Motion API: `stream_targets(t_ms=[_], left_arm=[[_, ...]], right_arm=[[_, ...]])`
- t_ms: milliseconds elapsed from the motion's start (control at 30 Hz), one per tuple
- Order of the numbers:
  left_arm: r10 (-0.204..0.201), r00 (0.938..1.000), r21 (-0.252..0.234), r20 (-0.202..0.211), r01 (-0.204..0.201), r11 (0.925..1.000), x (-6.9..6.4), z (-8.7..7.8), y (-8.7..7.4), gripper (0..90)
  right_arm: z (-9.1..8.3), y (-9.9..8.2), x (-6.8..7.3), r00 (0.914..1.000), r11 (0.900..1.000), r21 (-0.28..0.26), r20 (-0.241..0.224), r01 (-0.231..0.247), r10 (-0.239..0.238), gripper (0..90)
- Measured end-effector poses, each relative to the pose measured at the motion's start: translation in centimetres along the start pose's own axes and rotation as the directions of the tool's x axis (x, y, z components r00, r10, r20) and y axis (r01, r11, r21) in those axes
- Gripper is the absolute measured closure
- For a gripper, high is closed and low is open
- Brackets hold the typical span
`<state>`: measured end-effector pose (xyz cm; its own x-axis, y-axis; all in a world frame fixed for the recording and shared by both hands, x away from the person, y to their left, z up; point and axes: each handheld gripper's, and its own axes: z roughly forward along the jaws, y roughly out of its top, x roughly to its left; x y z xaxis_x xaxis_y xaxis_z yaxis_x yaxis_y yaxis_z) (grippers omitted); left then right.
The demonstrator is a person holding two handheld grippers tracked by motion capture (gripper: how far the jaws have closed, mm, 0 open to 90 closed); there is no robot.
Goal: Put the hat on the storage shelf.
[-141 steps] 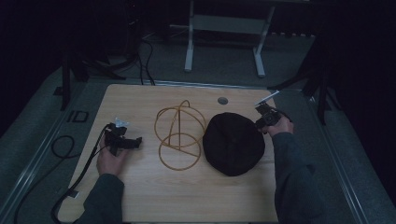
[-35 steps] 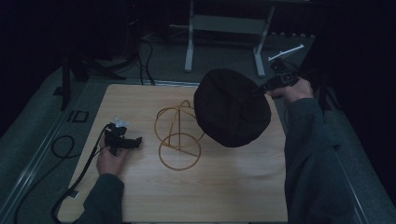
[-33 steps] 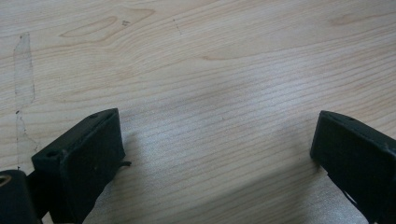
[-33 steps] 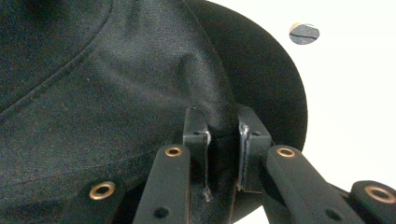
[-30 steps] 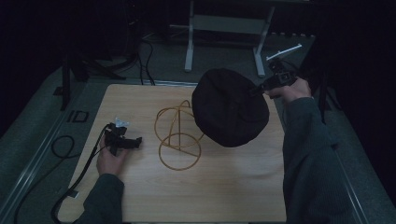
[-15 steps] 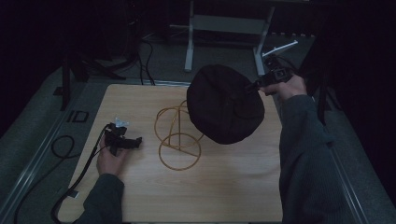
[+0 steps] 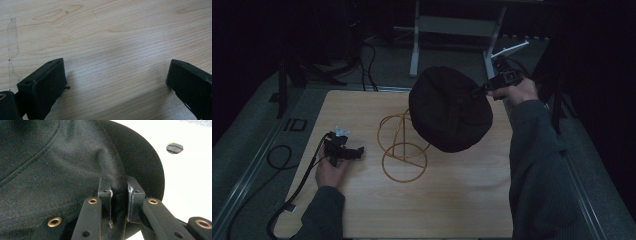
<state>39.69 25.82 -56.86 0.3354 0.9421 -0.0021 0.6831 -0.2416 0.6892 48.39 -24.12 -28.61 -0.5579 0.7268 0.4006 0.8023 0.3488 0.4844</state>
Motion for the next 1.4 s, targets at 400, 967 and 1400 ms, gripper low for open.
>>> stream_targets(t_ms=[400, 967, 1400], left_arm=[[0.000, 1.0000, 0.000, 0.000, 0.000, 1.0000, 0.0, 0.0, 0.0, 2.2], [-0.001, 1.0000, -0.001, 0.000, 0.001, 1.0000, 0.0, 0.0, 0.0, 2.2], [0.000, 1.0000, -0.001, 0.000, 0.000, 1.0000, 0.0, 0.0, 0.0, 2.2]], right_arm=[[0.3, 0.7, 0.9, 0.9999, 0.9999, 0.005, 0.002, 0.013, -0.013, 77.4], [1.0, 1.4, 1.8, 0.9997, 0.9997, 0.011, -0.002, 0.023, -0.023, 77.3], [1.6, 2.2, 2.9, 0.9994, 0.9992, 0.020, -0.007, 0.035, -0.035, 77.3]])
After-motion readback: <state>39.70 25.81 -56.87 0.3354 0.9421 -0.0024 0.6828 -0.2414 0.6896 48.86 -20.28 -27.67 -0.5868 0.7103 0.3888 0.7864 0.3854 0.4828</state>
